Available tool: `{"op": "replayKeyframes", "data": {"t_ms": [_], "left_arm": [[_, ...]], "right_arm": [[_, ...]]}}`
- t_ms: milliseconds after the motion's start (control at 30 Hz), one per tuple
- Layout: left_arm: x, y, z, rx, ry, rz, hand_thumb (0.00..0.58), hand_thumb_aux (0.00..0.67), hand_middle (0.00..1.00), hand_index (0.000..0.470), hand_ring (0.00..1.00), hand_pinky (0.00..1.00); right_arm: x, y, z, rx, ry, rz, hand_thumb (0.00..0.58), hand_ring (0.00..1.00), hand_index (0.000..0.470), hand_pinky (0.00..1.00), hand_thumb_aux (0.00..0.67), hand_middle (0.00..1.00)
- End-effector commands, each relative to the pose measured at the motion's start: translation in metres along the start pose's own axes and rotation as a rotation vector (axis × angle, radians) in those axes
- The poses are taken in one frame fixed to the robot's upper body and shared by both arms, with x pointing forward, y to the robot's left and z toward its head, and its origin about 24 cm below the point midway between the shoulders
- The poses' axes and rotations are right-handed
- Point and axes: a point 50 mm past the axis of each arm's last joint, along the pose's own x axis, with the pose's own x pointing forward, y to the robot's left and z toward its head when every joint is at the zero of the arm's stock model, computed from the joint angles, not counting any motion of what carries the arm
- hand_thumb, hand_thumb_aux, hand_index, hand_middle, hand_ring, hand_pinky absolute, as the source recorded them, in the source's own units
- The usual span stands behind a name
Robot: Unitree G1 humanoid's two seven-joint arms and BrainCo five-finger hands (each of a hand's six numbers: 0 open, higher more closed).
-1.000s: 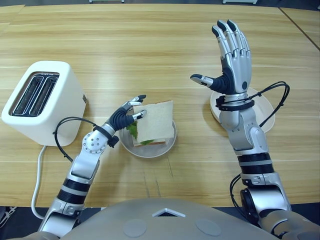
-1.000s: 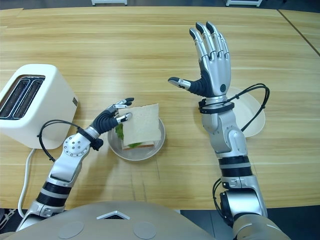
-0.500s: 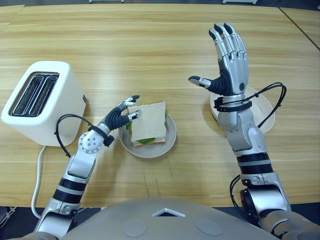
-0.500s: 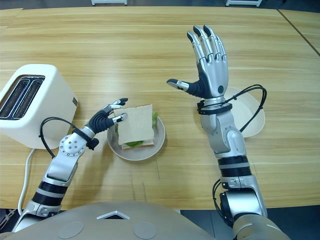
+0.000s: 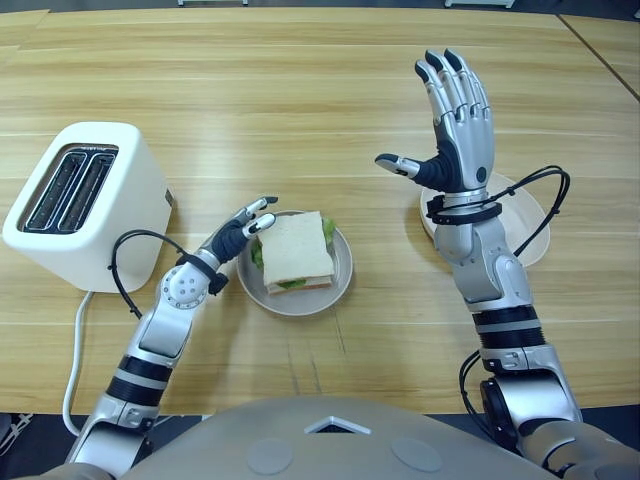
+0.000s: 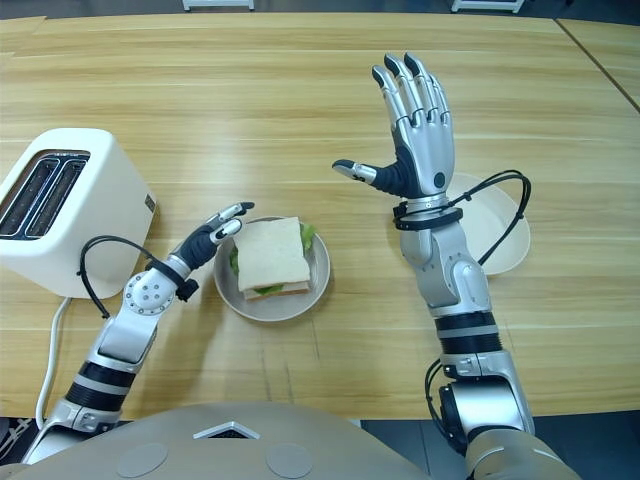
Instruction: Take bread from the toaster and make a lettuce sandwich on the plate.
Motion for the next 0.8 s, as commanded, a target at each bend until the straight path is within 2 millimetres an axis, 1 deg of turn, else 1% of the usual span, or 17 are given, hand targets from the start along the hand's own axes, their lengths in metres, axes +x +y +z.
{"op": "replayKeyframes", "data": {"t_ms": [33,100,167,233,267,300,333,367,400,433,500,533,567,633,667,733,800], "left_arm": [[-0.001,0.027,0.024,0.224,-0.095,0.11,0.0,0.0,0.0,0.0,0.0,0.0],[-0.005,0.047,0.039,0.312,-0.155,0.229,0.0,0.0,0.0,0.0,0.0,0.0],[-0.016,0.072,0.064,0.4,-0.256,0.395,0.0,0.0,0.0,0.0,0.0,0.0],[-0.037,0.095,0.095,0.363,-0.42,0.566,0.0,0.0,0.0,0.0,0.0,0.0],[-0.051,0.104,0.106,0.309,-0.494,0.625,0.0,0.0,0.0,0.0,0.0,0.0],[-0.065,0.113,0.113,0.252,-0.547,0.662,0.0,0.0,0.0,0.0,0.0,0.0],[-0.076,0.118,0.114,0.213,-0.577,0.648,0.427,0.326,0.0,0.229,0.0,0.0],[-0.083,0.115,0.109,0.187,-0.566,0.555,0.58,0.67,0.31,0.47,0.31,0.31],[-0.087,0.108,0.101,0.195,-0.542,0.419,0.58,0.67,1.0,0.47,1.0,1.0],[-0.089,0.097,0.085,0.195,-0.453,0.26,0.58,0.67,1.0,0.47,1.0,1.0],[-0.099,0.073,0.053,0.169,-0.288,-0.029,0.58,0.67,1.0,0.47,1.0,1.0],[-0.11,0.057,0.037,0.149,-0.219,-0.203,0.58,0.67,1.0,0.47,1.0,1.0],[-0.122,0.041,0.027,0.109,-0.18,-0.374,0.58,0.67,1.0,0.47,1.0,1.0],[-0.141,0.02,0.019,0.002,-0.163,-0.603,0.58,0.67,1.0,0.47,1.0,1.0],[-0.146,0.014,0.016,-0.046,-0.16,-0.667,0.58,0.67,1.0,0.47,1.0,1.0],[-0.149,0.005,0.007,-0.1,-0.141,-0.758,0.58,0.67,1.0,0.47,1.0,1.0],[-0.148,-0.002,-0.002,-0.121,-0.114,-0.807,0.58,0.67,1.0,0.47,1.0,1.0]], "right_arm": [[-0.002,0.001,-0.002,-0.001,0.005,0.016,0.0,0.0,0.0,0.0,0.0,0.0],[-0.003,0.002,-0.002,0.0,0.003,0.017,0.0,0.0,0.0,0.0,0.0,0.0],[-0.003,0.001,-0.001,-0.001,-0.002,0.022,0.0,0.0,0.0,0.0,0.0,0.0],[-0.004,0.002,0.001,0.005,-0.022,0.047,0.0,0.0,0.0,0.0,0.0,0.0],[-0.005,0.004,0.003,0.019,-0.033,0.079,0.0,0.0,0.0,0.0,0.0,0.0],[-0.008,0.007,0.006,0.055,-0.042,0.122,0.0,0.0,0.0,0.0,0.0,0.0],[-0.011,0.009,0.009,0.095,-0.05,0.17,0.0,0.0,0.0,0.0,0.0,0.0],[-0.017,0.012,0.016,0.144,-0.091,0.24,0.0,0.0,0.0,0.0,0.0,0.0],[-0.025,0.014,0.023,0.196,-0.142,0.323,0.565,0.62,0.394,0.62,0.562,0.62],[-0.038,0.016,0.034,0.281,-0.21,0.439,0.58,1.0,0.47,1.0,0.67,1.0],[-0.059,0.015,0.045,0.422,-0.272,0.631,0.58,1.0,0.47,1.0,0.67,1.0],[-0.07,0.012,0.048,0.481,-0.283,0.73,0.58,1.0,0.47,1.0,0.67,1.0],[-0.079,0.008,0.05,0.549,-0.283,0.827,0.58,1.0,0.47,1.0,0.67,1.0],[-0.094,-0.001,0.055,0.659,-0.29,0.999,0.58,1.0,0.47,1.0,0.67,1.0],[-0.103,-0.004,0.057,0.704,-0.294,1.099,0.58,1.0,0.47,1.0,0.67,1.0],[-0.123,-0.01,0.06,0.761,-0.297,1.288,0.58,1.0,0.47,1.0,0.67,1.0],[-0.135,-0.014,0.059,0.771,-0.29,1.41,0.58,1.0,0.47,1.0,0.67,1.0]]}}
